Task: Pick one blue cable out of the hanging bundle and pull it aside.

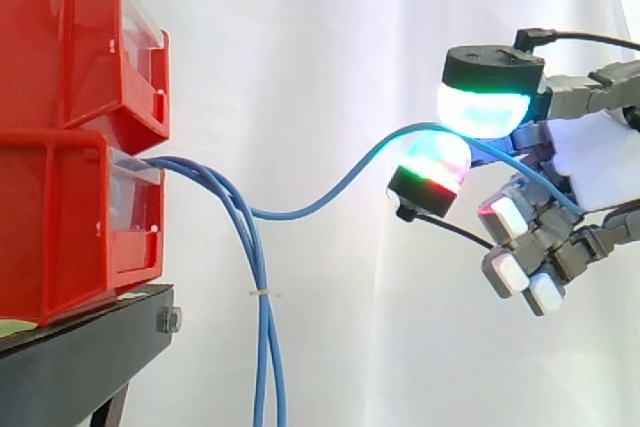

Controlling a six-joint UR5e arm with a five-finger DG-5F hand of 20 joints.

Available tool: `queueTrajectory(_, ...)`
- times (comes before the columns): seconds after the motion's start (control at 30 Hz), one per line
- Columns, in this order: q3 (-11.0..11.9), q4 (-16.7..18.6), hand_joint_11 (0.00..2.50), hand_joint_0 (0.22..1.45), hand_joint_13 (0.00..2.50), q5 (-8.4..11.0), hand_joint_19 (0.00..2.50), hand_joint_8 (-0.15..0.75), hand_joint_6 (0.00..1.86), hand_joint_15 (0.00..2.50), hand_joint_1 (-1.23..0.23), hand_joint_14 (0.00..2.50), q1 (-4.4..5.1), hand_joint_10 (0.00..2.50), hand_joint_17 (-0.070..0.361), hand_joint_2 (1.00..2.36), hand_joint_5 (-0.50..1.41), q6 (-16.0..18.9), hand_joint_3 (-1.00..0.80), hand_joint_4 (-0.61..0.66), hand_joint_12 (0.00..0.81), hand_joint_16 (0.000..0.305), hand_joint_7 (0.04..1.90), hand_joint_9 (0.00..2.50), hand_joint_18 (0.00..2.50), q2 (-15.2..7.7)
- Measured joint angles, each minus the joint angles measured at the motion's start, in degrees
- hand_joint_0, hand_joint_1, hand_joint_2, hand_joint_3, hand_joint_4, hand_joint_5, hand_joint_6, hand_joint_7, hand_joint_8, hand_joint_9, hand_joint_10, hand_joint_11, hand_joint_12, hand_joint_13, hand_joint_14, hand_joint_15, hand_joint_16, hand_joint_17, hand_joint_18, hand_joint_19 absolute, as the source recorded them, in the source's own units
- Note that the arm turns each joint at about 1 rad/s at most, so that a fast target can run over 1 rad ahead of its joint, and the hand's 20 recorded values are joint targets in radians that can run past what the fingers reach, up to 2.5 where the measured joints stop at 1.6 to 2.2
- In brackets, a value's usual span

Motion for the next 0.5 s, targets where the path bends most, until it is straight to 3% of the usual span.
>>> queueTrajectory(0.5, 0.01, 0.01, 0.56, 0.57, 0.96, 0.00, 0.64, 0.235, 0.91, 0.65, -0.83, 0.02, -0.01, 0.02, 0.111, 1.02, -0.05, 0.00, 0.07, -0.14, 0.362, 0.049, 1.02, 1.18, 0.84, -0.02)
